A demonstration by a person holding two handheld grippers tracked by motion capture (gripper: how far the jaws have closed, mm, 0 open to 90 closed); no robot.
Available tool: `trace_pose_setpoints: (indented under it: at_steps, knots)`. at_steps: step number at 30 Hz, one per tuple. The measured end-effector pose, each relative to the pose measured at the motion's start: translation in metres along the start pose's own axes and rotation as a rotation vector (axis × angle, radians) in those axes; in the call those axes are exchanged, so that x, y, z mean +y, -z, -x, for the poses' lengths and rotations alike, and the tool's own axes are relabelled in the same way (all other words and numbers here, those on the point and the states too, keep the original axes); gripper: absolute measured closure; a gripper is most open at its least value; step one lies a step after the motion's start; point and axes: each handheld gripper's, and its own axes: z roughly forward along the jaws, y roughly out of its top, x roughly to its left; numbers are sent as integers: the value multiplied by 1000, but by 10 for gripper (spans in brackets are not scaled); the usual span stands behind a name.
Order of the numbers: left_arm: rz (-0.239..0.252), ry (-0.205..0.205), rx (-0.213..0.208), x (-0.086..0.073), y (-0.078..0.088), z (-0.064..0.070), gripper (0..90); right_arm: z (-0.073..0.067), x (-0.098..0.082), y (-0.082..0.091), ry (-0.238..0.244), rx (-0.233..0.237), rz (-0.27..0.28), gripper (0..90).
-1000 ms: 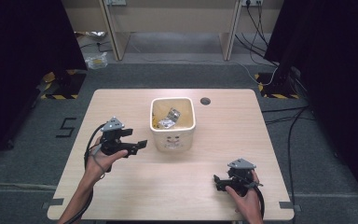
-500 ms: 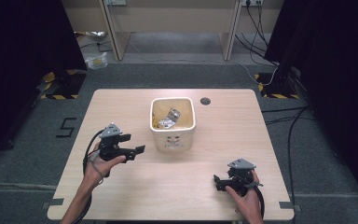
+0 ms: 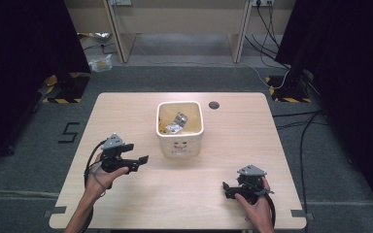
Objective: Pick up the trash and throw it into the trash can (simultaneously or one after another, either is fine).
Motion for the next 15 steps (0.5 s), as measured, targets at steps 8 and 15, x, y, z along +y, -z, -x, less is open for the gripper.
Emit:
trace_pose_setpoints:
  at_steps: [8, 15]
  knots:
    - [-24, -7, 4, -12, -4, 1, 179, 0, 0, 0, -1, -1, 0, 4]
    - [-50, -5, -1, -25, -8, 2, 179, 0, 0, 0, -1, -1, 0, 4]
